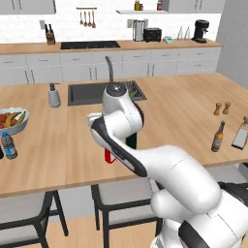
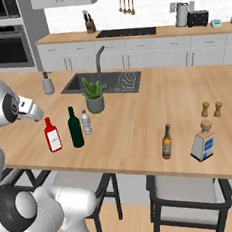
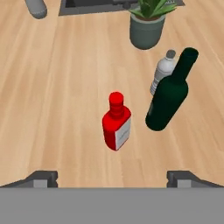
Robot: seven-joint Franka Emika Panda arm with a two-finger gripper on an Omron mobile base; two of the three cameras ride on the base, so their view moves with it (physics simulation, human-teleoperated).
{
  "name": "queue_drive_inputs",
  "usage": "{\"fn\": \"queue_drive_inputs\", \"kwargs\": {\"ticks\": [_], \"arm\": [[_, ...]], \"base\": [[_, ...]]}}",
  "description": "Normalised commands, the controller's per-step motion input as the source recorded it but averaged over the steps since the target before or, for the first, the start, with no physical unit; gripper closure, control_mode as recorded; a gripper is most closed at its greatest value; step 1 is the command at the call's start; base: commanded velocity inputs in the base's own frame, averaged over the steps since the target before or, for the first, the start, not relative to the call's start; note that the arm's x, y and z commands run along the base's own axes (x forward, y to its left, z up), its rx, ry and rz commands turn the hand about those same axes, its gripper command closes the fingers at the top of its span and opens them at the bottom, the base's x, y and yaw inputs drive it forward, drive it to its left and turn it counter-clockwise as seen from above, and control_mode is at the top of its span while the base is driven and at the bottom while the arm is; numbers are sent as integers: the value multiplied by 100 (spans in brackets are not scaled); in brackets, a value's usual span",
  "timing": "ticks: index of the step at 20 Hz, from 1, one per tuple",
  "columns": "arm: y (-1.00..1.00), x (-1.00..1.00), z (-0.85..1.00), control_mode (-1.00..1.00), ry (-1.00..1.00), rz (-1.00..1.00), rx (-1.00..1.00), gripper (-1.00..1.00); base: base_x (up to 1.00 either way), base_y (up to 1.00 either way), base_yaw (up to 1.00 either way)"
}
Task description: Move the plastic bottles in the middle to the plastics group, and the glass bottles in the middle to the glass group.
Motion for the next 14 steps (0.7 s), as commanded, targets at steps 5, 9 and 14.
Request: {"fn": "queue_drive_inputs", "kwargs": {"ticks": [5, 9, 14], "arm": [[-2, 31, -29, -100, -5, -10, 3, -100], [-11, 1, -22, -100, 4, -6, 0, -100], [-11, 32, -50, -100, 6, -1, 0, -100]], "base": [[0, 0, 0], [0, 0, 0], [0, 0, 0]]}}
